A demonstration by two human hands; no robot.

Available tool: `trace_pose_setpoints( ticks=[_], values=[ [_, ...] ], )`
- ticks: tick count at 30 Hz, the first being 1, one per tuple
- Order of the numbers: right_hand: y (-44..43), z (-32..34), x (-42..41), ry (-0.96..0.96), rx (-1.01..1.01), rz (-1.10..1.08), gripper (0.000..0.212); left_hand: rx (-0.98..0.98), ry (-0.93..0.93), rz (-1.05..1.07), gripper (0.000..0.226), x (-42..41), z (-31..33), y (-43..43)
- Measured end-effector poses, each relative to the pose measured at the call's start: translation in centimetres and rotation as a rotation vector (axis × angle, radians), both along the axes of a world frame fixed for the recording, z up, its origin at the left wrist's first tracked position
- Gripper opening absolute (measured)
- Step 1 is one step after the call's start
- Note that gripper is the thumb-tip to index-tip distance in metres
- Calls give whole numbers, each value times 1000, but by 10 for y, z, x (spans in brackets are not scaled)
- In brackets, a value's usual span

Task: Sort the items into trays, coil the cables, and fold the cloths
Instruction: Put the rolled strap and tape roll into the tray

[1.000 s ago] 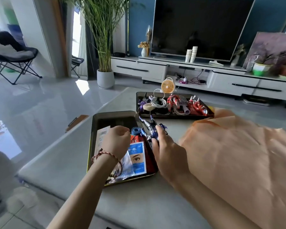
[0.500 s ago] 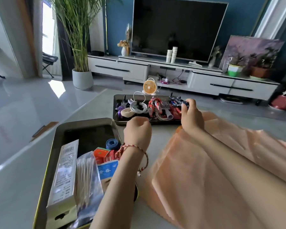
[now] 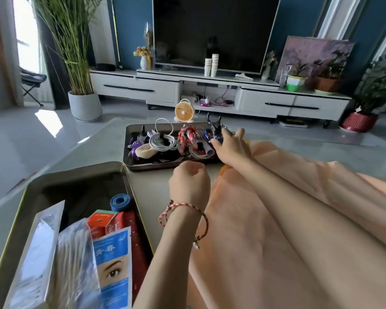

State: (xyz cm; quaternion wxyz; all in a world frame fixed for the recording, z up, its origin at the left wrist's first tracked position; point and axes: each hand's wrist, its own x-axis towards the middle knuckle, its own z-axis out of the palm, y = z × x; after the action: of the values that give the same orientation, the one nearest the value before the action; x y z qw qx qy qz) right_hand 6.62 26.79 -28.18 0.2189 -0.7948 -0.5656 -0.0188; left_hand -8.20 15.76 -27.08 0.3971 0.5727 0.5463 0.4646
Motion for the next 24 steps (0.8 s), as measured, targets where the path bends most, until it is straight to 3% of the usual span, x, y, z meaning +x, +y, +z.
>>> trace_pose_setpoints(
  ticks=[3, 8, 17, 24],
  values=[
    [-41, 6, 9, 156, 14, 122, 57, 35, 72, -43, 19, 17, 10, -19],
    [-168, 3, 70, 211, -19, 181, 53, 192, 228, -265, 22, 66, 11, -74],
    [-379, -19, 224, 232, 369, -452, 27, 358, 374, -607, 19, 153, -12, -164],
    [-446, -9, 278, 21, 606, -641, 28, 542, 518, -757, 21, 192, -21, -232]
  ],
)
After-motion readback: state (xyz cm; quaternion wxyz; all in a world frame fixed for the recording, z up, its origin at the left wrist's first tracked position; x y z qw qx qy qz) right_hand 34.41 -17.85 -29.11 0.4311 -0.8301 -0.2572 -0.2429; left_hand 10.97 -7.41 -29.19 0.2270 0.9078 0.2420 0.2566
